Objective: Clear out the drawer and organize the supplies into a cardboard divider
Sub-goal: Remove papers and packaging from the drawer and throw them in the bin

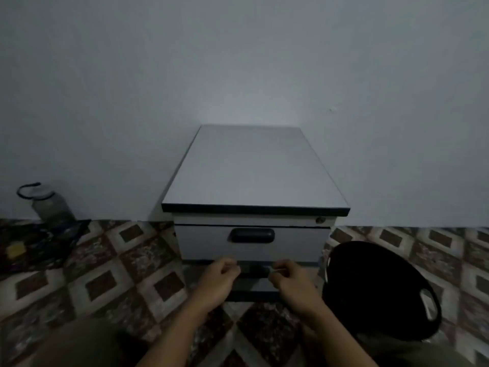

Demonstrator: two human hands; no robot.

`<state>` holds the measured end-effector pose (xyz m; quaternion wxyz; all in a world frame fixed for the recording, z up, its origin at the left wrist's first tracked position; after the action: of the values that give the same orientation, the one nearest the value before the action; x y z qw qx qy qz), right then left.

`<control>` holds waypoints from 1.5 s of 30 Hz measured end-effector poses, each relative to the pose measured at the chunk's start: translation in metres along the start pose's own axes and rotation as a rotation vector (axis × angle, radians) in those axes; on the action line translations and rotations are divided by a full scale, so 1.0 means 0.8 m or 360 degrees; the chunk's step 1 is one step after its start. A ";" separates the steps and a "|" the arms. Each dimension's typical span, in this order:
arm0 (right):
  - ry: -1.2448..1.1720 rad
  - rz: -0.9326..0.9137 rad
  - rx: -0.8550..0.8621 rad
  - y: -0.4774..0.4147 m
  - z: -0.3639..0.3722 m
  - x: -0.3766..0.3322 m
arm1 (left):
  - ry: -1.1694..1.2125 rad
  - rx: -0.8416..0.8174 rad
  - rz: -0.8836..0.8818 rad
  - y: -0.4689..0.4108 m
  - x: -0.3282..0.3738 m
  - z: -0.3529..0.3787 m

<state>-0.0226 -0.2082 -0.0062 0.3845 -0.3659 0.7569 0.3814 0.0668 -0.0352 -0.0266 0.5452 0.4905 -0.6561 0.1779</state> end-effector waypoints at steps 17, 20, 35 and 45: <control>-0.1295 0.0556 -0.0018 -0.087 0.082 0.089 | 0.0895 0.0243 -0.0489 -0.066 -0.075 0.046; -0.1307 0.0553 -0.0039 -0.079 0.085 0.091 | 0.0893 0.0246 -0.0521 -0.062 -0.072 0.047; 0.0023 0.0612 -0.0290 0.031 0.037 0.112 | -0.0033 0.0054 -0.0452 0.046 -0.069 0.014; 0.0430 0.0078 0.0463 -0.047 -0.085 0.086 | -0.0195 0.0507 -0.0125 -0.025 -0.047 -0.071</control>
<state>-0.0416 -0.3008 -0.0482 0.3190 -0.3358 0.8573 0.2246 0.1114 0.0160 -0.0471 0.4261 0.6058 -0.6320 0.2280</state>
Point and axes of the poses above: each hand's wrist, its own y-axis away from the middle knuckle, its own z-axis out of the palm, x = y × z, the point moved 8 cm from there along -y, towards the middle knuckle, and after that the axes turned 2 degrees about z, right-handed, at the moved point
